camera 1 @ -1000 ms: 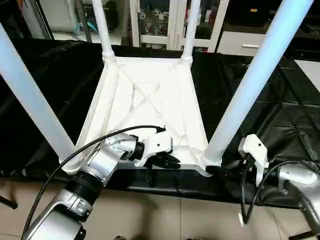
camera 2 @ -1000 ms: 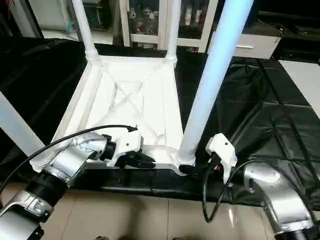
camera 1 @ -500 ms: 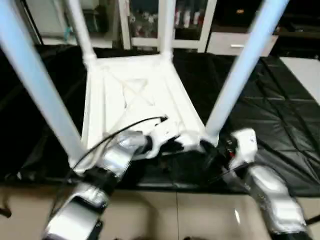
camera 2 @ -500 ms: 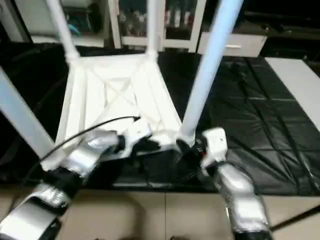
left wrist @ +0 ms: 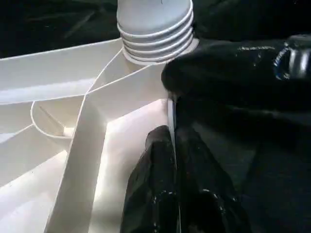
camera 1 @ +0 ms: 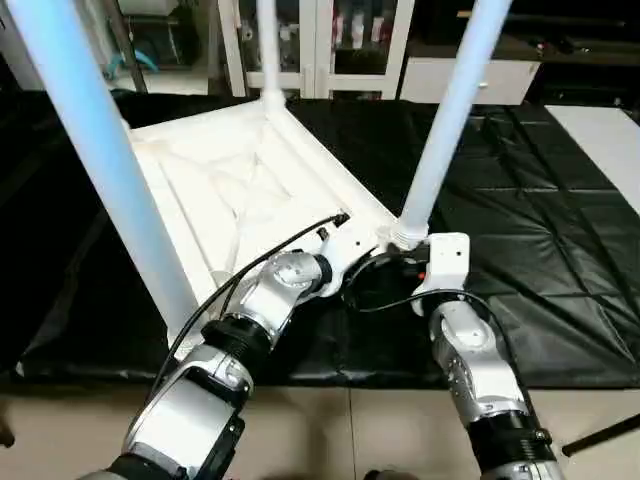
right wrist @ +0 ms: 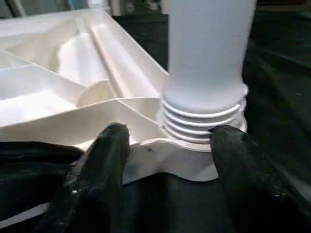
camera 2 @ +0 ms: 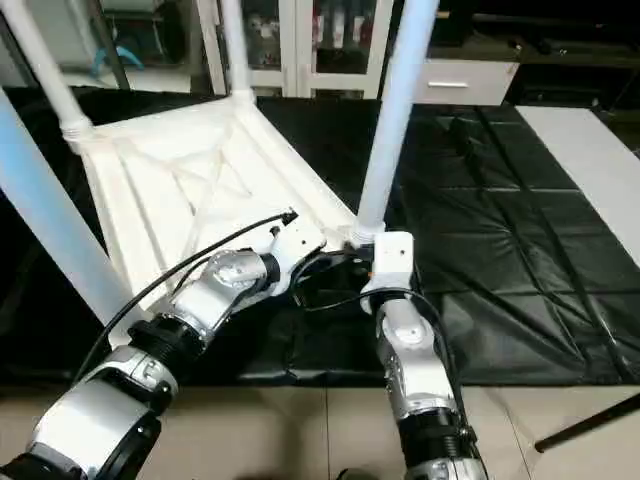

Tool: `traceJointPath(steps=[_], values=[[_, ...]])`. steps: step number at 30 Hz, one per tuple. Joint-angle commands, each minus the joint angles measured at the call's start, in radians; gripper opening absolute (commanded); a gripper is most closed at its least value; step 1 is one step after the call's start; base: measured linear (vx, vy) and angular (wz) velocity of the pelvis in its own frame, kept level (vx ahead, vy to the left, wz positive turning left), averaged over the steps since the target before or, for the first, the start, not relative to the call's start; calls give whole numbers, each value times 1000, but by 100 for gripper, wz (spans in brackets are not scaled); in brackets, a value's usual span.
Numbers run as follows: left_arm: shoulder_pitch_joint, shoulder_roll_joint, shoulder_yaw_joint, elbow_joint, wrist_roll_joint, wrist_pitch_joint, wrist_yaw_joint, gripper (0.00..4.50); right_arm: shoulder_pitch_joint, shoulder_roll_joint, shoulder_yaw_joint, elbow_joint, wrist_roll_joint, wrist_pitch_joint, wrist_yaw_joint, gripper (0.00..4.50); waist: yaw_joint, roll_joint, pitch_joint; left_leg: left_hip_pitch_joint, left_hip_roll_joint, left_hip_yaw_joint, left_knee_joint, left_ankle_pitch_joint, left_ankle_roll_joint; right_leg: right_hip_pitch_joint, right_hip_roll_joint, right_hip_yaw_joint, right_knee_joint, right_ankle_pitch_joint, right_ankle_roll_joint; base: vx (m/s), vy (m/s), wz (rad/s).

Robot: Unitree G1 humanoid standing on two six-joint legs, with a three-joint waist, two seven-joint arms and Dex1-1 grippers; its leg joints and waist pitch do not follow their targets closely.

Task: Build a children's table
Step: Rotate leg to tighten

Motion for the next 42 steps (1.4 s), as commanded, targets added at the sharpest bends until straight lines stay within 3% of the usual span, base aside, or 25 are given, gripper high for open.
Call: traceJointPath(steps=[1, 5, 8, 9, 10, 12, 15, 16, 19, 21, 22, 26, 32, 38, 39, 42], values=[[28, 9, 0, 20, -3, -45, -22, 0, 11, -11, 8, -47, 20, -16, 23, 305, 5, -11, -54, 11, 39, -15, -72, -179, 116, 46, -33, 15, -58, -105, -251, 0, 0, 0], [55, 36, -20, -25, -11, -69, -103, 0, 53, -43, 3, -138, 39, 10, 73, 337, 10, -12, -49, 10, 41, -14, -75, -194, 119, 48, -33, 16, -61, -139, -246, 0, 0, 0], [103, 81, -48, -108, -35, -64, -236, 0, 109, -104, -17, -262, 71, 75, 132, 348, 13, -10, -42, 14, 46, -16, -84, -251, 97, 42, -33, 19, -70, -246, -221, 0, 0, 0], [114, 99, -53, -120, -36, -64, -263, 0, 134, -136, -17, -311, 98, 111, 177, 364, 13, -12, -40, 14, 47, -16, -86, -262, 92, 40, -32, 19, -72, -262, -216, 0, 0, 0], [121, 111, -57, -128, -37, -64, -280, 0, 150, -158, -16, -345, 116, 135, 208, 377, 21, -10, -39, 22, 49, -15, -87, -280, 87, 36, -29, 21, -74, -280, -204, 0, 0, 0], [129, 137, -59, -131, -36, -74, -306, 0, 196, -220, -7, -420, 153, 182, 285, 395, 24, -6, -35, 22, 50, -16, -92, -312, 67, 31, -28, 21, -77, -305, -196, 0, 0, 0], [140, 163, -60, -144, -44, -81, -352, 0, 251, -301, 12, -497, 191, 236, 378, 415, 26, -7, -35, 21, 50, -17, -93, -327, 51, 30, -29, 23, -77, -307, -184, 0, 0, 0], [146, 174, -64, -156, -54, -92, -389, 0, 272, -335, 18, -522, 209, 260, 420, 430, 28, -7, -35, 17, 51, -19, -95, -326, 49, 36, -32, 24, -77, -308, -173, 0, 0, 0], [182, 229, -102, -245, -90, -86, -565, 0, 318, -441, 40, -581, 258, 337, 554, 445, 28, -7, -35, 14, 51, -19, -94, -315, 54, 36, -36, 26, -76, -298, -179, 0, 0, 0], [195, 247, -120, -278, -99, -72, -619, 0, 321, -463, 44, -588, 271, 354, 586, 445, 29, -8, -37, 13, 53, -19, -92, -289, 63, 39, -37, 26, -71, -252, -202, 0, 0, 0], [206, 258, -133, -305, -107, -59, -658, 0, 313, -482, 42, -585, 298, 382, 623, 445, 30, -5, -39, 18, 52, -16, -89, -273, 66, 36, -35, 25, -67, -219, -217, 0, 0, 0], [209, 257, -145, -318, -109, -58, -673, 0, 284, -490, 42, -559, 295, 383, 643, 445, 38, -6, -40, 18, 53, -12, -83, -197, 87, 41, -35, 23, -55, -112, -254, 0, 0, 0], [216, 256, -151, -348, -108, -40, -690, 0, 222, -526, 82, -506, 265, 389, 686, 445, 49, -12, -37, 22, 54, -10, -83, -207, 76, 41, -38, 25, -59, -178, -243, 0, 0, 0], [216, 265, -149, -357, -103, -32, -691, 0, 200, -542, 104, -476, 246, 384, 728, 408, 48, -15, -41, 18, 51, -11, -79, -177, 85, 45, -38, 23, -53, -144, -246, 0, 0, 0], [216, 266, -148, -356, -102, -33, -690, 0, 198, -542, 105, -474, 245, 384, 730, 386, 48, -14, -40, 19, 51, -11, -79, -175, 88, 45, -38, 23, -53, -144, -249, 0, 0, 0], [215, 267, -148, -355, -101, -33, -688, 0, 192, -548, 109, -462, 243, 377, 738, 386, 50, -15, -42, 20, 52, -11, -77, -157, 94, 46, -38, 23, -50, -124, -254, 0, 0, 0]])
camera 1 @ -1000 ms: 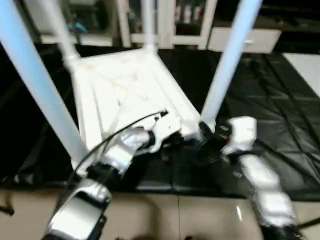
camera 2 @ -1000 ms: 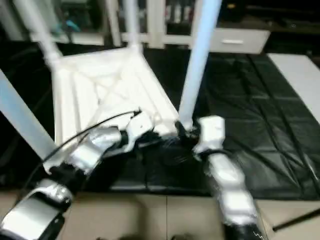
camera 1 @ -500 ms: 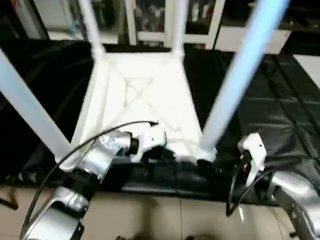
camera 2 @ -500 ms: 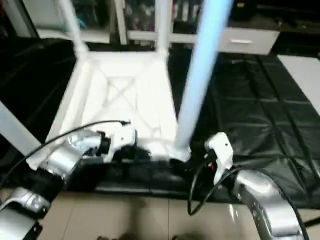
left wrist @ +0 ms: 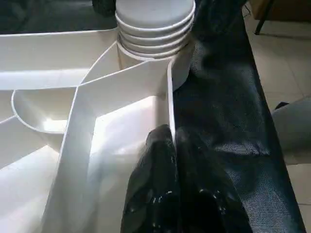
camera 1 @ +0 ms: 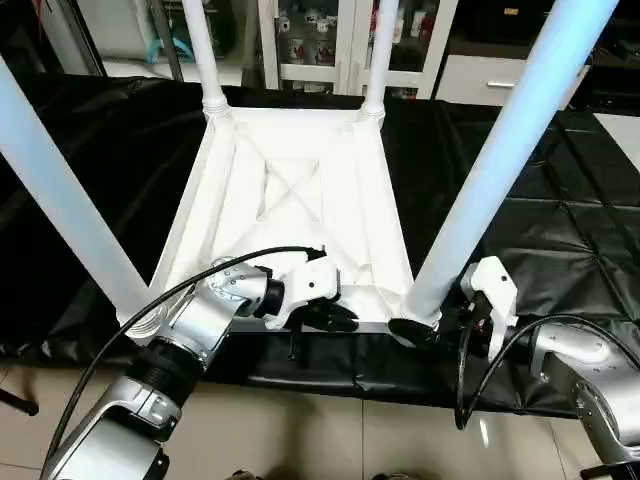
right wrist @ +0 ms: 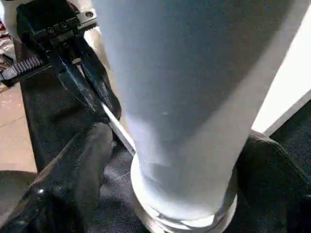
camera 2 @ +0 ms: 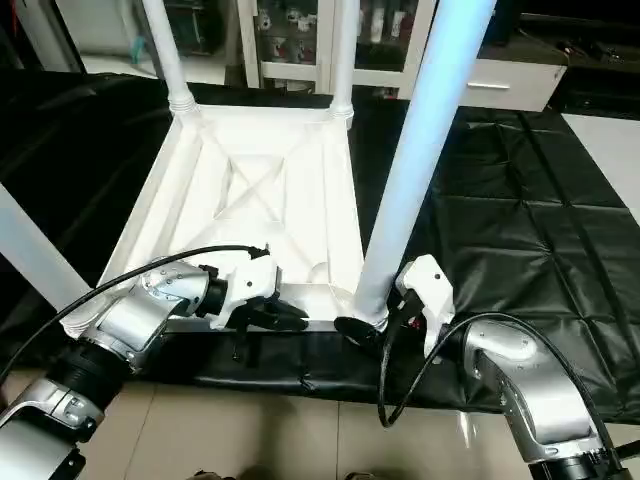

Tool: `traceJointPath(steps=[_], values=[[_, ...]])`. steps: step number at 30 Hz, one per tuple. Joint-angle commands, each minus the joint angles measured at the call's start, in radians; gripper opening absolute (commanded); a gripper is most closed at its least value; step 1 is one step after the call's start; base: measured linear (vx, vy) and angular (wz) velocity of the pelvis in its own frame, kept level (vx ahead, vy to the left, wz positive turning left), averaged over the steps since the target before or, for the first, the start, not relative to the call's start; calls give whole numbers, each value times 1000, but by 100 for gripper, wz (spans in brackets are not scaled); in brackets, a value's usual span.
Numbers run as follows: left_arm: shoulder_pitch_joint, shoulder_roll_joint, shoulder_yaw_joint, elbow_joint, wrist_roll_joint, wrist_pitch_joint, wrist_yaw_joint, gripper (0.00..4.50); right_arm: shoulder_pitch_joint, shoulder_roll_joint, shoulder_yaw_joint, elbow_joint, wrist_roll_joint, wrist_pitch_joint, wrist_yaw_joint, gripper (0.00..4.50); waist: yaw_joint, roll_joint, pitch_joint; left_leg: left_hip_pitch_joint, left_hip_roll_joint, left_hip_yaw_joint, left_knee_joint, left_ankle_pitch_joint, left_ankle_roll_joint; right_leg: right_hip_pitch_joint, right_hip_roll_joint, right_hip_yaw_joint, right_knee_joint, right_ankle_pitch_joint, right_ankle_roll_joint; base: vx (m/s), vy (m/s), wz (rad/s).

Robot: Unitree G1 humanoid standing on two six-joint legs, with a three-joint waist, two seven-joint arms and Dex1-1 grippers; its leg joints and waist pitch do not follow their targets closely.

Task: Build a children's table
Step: Rotate leg to tighten

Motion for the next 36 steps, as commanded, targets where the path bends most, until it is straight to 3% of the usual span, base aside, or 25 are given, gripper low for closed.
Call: traceJointPath(steps=[1, 8, 14, 23, 24, 29, 32, 33, 34, 36], values=[[24, -2, -53, 11, 17, 10, -28, 0, -7, -19, 14, 13, -7, -4, 19, 373, -5, -16, -48, 21, 51, -13, -70, -155, 98, 43, -36, 21, -50, -107, -269, 0, 0, 0], [24, 1, -54, 8, 20, 14, -28, 0, -13, -22, 20, 31, -11, -14, 30, 328, -5, -16, -49, 21, 50, -13, -68, -155, 103, 44, -36, 21, -49, -102, -274, 0, 0, 0], [22, 0, -54, 12, 23, 12, -26, 0, -10, -23, 27, 42, -25, -27, 46, 261, -4, -13, -54, 22, 50, -13, -65, -144, 110, 47, -36, 20, -45, -84, -284, 0, 0, 0], [27, -2, -55, 12, 25, 12, -18, 0, -9, -20, 53, 68, -46, -57, 52, 251, -5, -16, -55, 21, 49, -12, -62, -130, 118, 49, -35, 19, -42, -59, -294, 0, 0, 0], [28, -3, -54, 13, 25, 12, -16, 0, -8, -8, 51, 74, -47, -59, 40, 251, -5, -20, -57, 22, 49, -12, -62, -131, 120, 50, -35, 19, -42, -63, -294, 0, 0, 0], [27, -12, -45, 16, 23, 20, 3, 0, -17, 37, 40, 102, -58, -66, -19, 250, -7, -18, -56, 21, 49, -13, -63, -145, 113, 49, -36, 19, -44, -89, -291, 0, 0, 0], [6, -50, -20, 48, 19, 41, 64, 0, -39, 127, 12, 150, -65, -67, -146, 250, -13, -17, -49, 22, 48, -12, -71, -212, 75, 40, -33, 19, -56, -187, -272, 0, 0, 0], [-4, -67, -11, 64, 18, 47, 90, 0, -48, 159, 2, 167, -67, -69, -188, 250, -20, -16, -44, 18, 46, -18, -78, -275, 43, 39, -36, 18, -64, -287, -247, 0, 0, 0], [-20, -90, -2, 88, 21, 55, 126, 0, -65, 207, -15, 194, -79, -70, -266, 249, -26, -19, -44, 23, 47, -23, -84, -325, 9, 38, -35, 16, -71, -368, -215, -50, 10, -5], [-43, -118, 8, 122, 32, 62, 184, 0, -87, 261, -33, 223, -93, -68, -354, 249, -42, -19, -40, 27, 43, -28, -86, -396, -25, 26, -32, 16, -79, -442, -185, -68, 17, -4]])
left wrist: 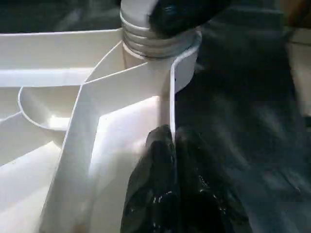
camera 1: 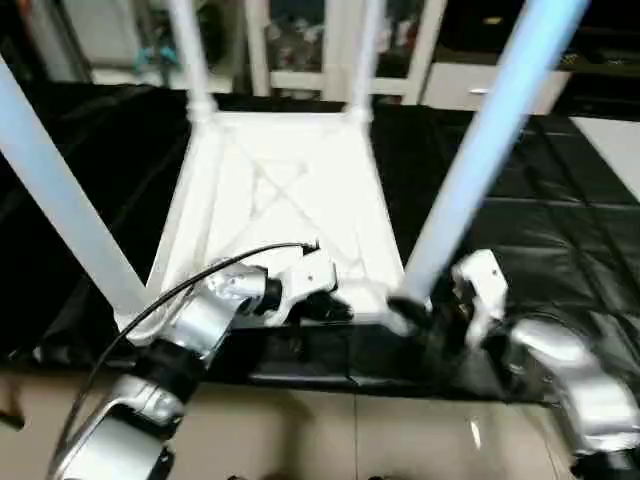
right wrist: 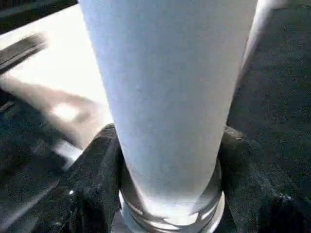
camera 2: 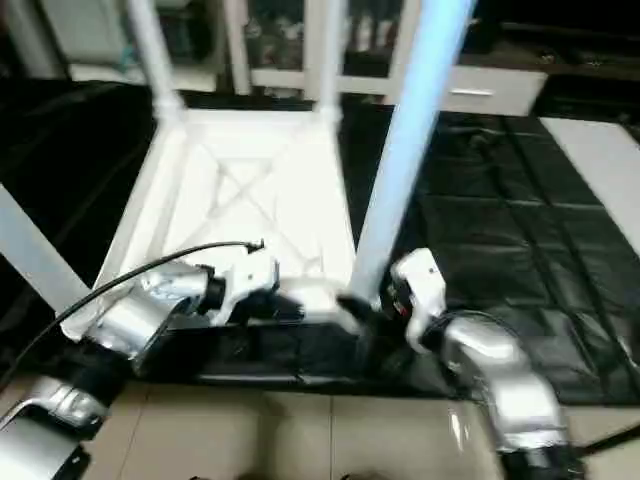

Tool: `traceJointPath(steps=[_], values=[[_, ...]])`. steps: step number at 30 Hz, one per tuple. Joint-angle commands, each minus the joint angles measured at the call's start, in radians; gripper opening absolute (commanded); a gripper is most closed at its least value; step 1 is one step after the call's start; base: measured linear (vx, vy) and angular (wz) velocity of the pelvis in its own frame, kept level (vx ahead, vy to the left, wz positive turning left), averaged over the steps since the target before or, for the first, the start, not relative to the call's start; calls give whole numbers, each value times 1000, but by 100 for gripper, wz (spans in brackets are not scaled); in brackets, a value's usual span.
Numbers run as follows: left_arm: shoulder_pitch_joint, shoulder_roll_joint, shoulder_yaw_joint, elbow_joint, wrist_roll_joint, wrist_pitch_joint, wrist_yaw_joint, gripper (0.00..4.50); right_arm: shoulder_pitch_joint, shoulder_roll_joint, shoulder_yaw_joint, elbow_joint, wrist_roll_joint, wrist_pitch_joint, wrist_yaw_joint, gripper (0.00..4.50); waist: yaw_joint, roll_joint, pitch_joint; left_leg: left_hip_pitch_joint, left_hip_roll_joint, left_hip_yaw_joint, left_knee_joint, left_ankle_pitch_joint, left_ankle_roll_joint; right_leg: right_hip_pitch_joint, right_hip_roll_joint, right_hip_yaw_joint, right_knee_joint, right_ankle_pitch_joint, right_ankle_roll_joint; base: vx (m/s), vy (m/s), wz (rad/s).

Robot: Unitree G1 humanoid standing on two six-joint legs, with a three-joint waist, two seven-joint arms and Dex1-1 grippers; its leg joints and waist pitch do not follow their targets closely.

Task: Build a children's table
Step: Rotate leg to tighten

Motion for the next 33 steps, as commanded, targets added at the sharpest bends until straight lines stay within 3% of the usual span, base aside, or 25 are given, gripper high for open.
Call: traceJointPath(steps=[1, 3, 6, 8, 11, 13, 16, 18, 21, 22, 26, 28, 32, 33], values=[[-22, -72, -28, 47, 4, 19, 65, 0, -38, 75, -9, 74, -24, 26, -161, 249, -6, -7, -39, 11, 42, -35, -96, -406, -31, 26, -36, 12, -81, -464, -166, -54, 19, -7], [-36, -86, -23, 65, 11, 20, 100, 0, -52, 104, -21, 92, -26, 24, -205, 249, -16, -6, -38, 16, 39, -34, -96, -429, -36, 13, -35, 13, -90, -489, -151, 0, 0, 0], [-83, -138, 7, 130, 32, 35, 230, 0, -110, 196, -58, 163, -60, 2, -377, 248, -22, -4, -40, 10, 37, -36, -98, -418, -33, 17, -34, 11, -90, -466, -146, 0, 0, 0], [-116, -167, 21, 181, 67, 51, 352, 0, -160, 265, -95, 227, -91, -30, -531, 247, -24, 0, -42, 10, 37, -34, -96, -400, -37, 15, -33, 13, -88, -423, -154, 0, 0, 0], [-133, -179, 31, 213, 79, 60, 417, 0, -192, 309, -125, 273, -96, -63, -615, 245, -21, 0, -45, 14, 37, -28, -94, -376, -30, 12, -30, 15, -86, -354, -172, 0, 0, 0], [-139, -184, 38, 225, 78, 61, 436, 0, -205, 320, -125, 291, -104, -79, -628, 243, -18, 0, -46, 12, 36, -24, -93, -343, -15, 17, -27, 15, -80, -283, -185, 0, 0, 0], [-145, -174, 43, 243, 80, 50, 437, 0, -219, 327, -96, 287, -71, -131, -498, 243, -16, -2, -49, 6, 37, -21, -89, -290, 15, 25, -30, 14, -72, -206, -204, 0, 0, 0], [-146, -171, 44, 250, 81, 44, 436, 0, -214, 323, -89, 271, -60, -148, -451, 299, -14, -2, -50, 6, 37, -19, -86, -268, 37, 28, -30, 14, -70, -175, -219, 0, 0, 0], [-147, -164, 43, 261, 83, 33, 430, 0, -201, 307, -81, 234, -61, -171, -413, 320, -12, -2, -51, 5, 38, -17, -81, -232, 63, 31, -31, 15, -66, -135, -238, 0, 0, 0], [-142, -152, 36, 257, 77, 21, 392, 0, -177, 269, -65, 173, -42, -147, -353, 329, -9, -4, -52, 2, 38, -18, -80, -203, 81, 38, -32, 13, -62, -113, -240, 0, 0, 0], [-119, -123, 12, 228, 66, 1, 288, 0, -127, 184, -42, 54, -7, -96, -233, 355, -6, -3, -51, 1, 41, -16, -77, -147, 119, 41, -31, 12, -54, -48, -265, 0, 0, 0], [-92, -74, -32, 192, 73, -36, 171, 0, -75, 75, -26, -33, 12, -40, -111, 384, -4, 0, -48, 2, 44, -16, -79, -172, 116, 40, -31, 13, -59, -84, -268, 0, 0, 0], [-65, -34, -56, 149, 53, -48, 51, 0, -39, -11, -24, -85, 28, 2, -20, 412, -2, 2, -43, 5, 47, -15, -84, -230, 95, 35, -32, 15, -66, -165, -266, 0, 0, 0], [-36, 16, -86, 101, 34, -60, -76, 0, 0, -101, -11, -140, 44, 35, 79, 412, 1, 1, -42, 7, 50, -17, -85, -241, 85, 34, -32, 15, -67, -181, -260, 0, 0, 0]])
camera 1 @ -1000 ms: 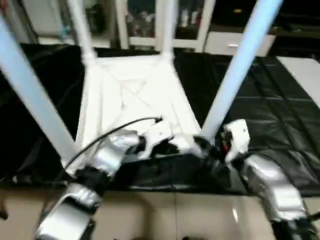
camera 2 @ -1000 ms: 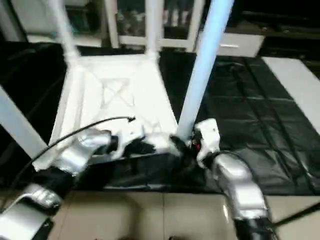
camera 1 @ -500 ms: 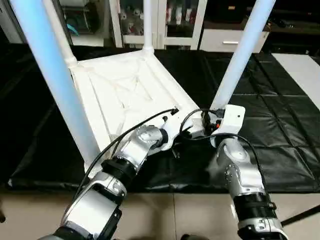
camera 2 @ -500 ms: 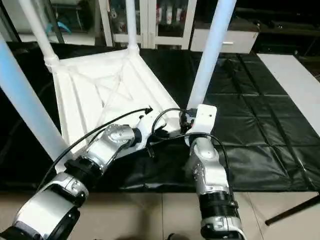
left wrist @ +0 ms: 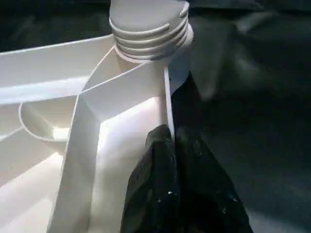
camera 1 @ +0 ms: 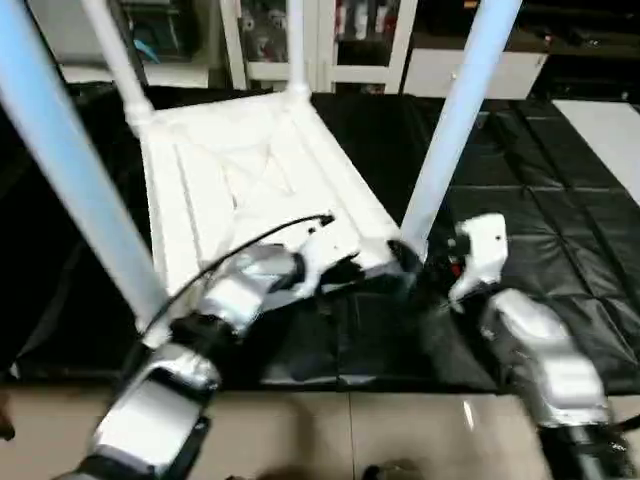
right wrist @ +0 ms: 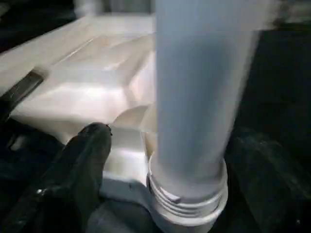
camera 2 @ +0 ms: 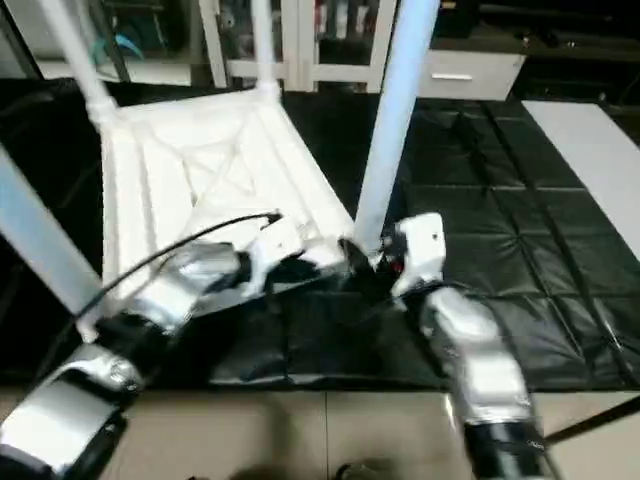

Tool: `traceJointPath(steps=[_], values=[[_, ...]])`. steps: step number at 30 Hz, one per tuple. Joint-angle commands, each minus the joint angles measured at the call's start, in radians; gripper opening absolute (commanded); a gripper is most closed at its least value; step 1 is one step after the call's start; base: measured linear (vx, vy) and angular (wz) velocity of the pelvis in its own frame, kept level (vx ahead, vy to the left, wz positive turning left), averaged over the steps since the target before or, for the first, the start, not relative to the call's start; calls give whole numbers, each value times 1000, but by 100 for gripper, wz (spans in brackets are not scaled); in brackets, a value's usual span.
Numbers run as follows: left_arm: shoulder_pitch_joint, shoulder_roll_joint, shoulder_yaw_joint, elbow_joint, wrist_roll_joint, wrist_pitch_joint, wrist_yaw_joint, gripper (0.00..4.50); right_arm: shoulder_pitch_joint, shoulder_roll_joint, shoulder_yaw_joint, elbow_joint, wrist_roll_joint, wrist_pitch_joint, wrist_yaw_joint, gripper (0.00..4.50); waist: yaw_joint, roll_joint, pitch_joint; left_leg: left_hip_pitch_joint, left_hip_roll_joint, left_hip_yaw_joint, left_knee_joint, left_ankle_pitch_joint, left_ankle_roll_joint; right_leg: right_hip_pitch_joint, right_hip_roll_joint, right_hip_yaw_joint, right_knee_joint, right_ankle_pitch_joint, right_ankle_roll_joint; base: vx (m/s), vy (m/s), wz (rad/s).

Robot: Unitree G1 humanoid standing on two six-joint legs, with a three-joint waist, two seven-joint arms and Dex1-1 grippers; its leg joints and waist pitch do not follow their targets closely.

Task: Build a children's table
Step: Rotate leg to tighten

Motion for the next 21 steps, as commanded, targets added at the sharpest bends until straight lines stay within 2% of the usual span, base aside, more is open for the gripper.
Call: traceJointPath(steps=[1, 5, 6, 7, 9, 15, 18, 21], values=[[66, 55, -97, -34, -6, 4, -210, 0, 42, -98, 17, -81, 35, 54, 134, 412, 12, -6, -47, 21, 49, -16, -79, -230, 86, 50, -35, 21, -57, -176, -250, 0, 0, 0], [82, 103, -123, -55, -5, -51, -299, 0, 73, -168, 21, -122, 77, 99, 218, 412, 22, -3, -44, 27, 50, -10, -82, -238, 85, 43, -35, 21, -58, -162, -260, 0, 0, 0], [90, 114, -117, -69, -13, -48, -325, 0, 84, -195, 36, -128, 86, 120, 260, 412, 23, -3, -44, 25, 50, -13, -84, -247, 74, 44, -37, 21, -58, -181, -256, 0, 0, 0], [91, 114, -117, -70, -14, -47, -327, 0, 85, -196, 37, -128, 86, 121, 263, 412, 25, -4, -44, 29, 52, -13, -85, -256, 66, 43, -37, 22, -59, -195, -253, 0, 0, 0], [92, 119, -111, -74, -14, -47, -334, 0, 92, -212, 55, -126, 81, 124, 292, 412, 28, -4, -45, 30, 52, -12, -83, -243, 59, 43, -39, 23, -58, -183, -255, 0, 0, 0], [89, 134, -110, -91, -14, -40, -341, 0, 80, -211, 86, -101, 73, 129, 316, 412, 36, -10, -49, 25, 48, -10, -78, -193, 72, 47, -41, 23, -52, -149, -252, 0, 0, 0], [89, 133, -105, -93, -11, -38, -348, 0, 67, -213, 96, -80, 52, 121, 320, 412, 37, -9, -50, 24, 48, -10, -76, -168, 80, 49, -40, 22, -48, -124, -260, 0, 0, 0], [87, 133, -106, -91, -10, -38, -348, 0, 51, -218, 106, -50, 29, 113, 320, 386, 37, -8, -50, 25, 47, -9, -75, -163, 84, 49, -40, 21, -49, -121, -267, 0, 0, 0]])
